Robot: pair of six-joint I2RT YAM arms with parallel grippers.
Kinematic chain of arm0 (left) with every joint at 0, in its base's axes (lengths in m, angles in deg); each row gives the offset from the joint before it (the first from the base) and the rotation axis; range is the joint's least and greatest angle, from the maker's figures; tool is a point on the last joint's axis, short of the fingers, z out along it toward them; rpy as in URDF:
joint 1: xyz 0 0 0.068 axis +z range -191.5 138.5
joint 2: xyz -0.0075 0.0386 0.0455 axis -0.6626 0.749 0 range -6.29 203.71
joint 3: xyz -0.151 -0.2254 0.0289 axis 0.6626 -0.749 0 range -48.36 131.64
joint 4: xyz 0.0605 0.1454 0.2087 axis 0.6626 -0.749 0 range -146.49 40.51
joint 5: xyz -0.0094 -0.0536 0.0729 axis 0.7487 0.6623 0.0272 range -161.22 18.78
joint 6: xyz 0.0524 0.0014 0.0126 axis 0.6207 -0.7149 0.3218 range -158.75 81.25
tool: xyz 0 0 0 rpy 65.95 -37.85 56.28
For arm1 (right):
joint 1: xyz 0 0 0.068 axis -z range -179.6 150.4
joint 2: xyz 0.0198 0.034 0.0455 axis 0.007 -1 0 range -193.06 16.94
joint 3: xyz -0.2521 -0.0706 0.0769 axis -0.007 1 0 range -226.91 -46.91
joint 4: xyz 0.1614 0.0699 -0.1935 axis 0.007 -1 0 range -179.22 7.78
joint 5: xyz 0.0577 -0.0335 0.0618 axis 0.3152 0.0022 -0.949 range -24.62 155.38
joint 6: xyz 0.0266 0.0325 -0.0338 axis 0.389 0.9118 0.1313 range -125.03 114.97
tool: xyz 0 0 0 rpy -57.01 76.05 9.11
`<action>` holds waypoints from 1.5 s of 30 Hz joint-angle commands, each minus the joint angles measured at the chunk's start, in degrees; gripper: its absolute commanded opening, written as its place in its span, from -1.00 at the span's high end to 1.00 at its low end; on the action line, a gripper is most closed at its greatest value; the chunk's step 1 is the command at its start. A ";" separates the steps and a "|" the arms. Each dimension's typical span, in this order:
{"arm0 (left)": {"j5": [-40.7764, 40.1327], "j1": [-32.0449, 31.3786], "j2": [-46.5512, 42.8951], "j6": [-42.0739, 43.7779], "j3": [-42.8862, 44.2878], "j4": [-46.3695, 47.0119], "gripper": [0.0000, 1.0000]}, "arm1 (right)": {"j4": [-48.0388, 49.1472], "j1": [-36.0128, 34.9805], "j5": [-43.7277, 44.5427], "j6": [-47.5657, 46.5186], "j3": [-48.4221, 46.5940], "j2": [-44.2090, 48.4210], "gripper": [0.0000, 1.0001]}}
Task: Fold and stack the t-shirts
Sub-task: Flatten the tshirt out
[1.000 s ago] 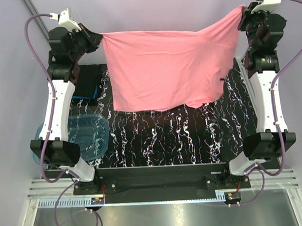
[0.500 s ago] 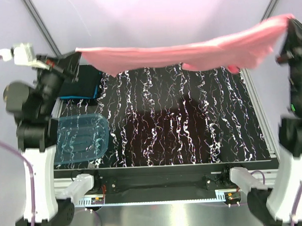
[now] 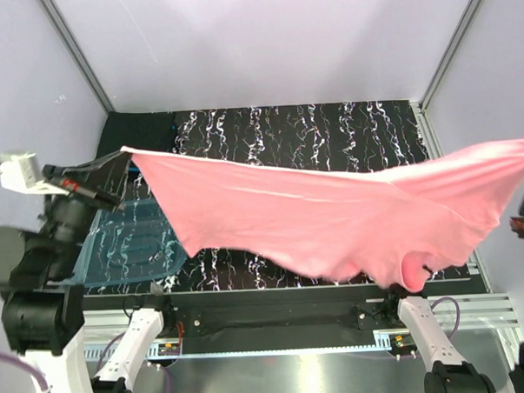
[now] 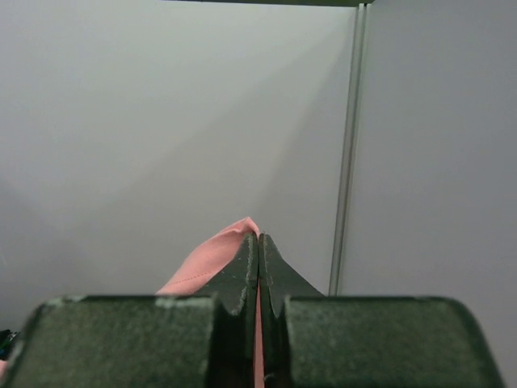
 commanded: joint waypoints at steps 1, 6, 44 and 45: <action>0.25 -0.38 -1.37 -0.82 4.73 -1.85 1.00 | -1.90 -0.58 5.48 -0.43 -5.03 -0.14 1.00; -0.62 -0.38 3.20 -1.00 1.68 -0.90 1.00 | 3.53 -0.76 5.13 -2.37 1.80 -4.70 1.00; -1.78 1.64 87.66 11.04 26.78 19.77 1.00 | 72.80 -0.23 -9.47 -5.18 36.71 -70.18 1.00; -1.16 1.90 89.50 11.13 27.75 19.59 1.00 | 73.24 -0.23 -9.02 -5.44 36.98 -70.45 1.00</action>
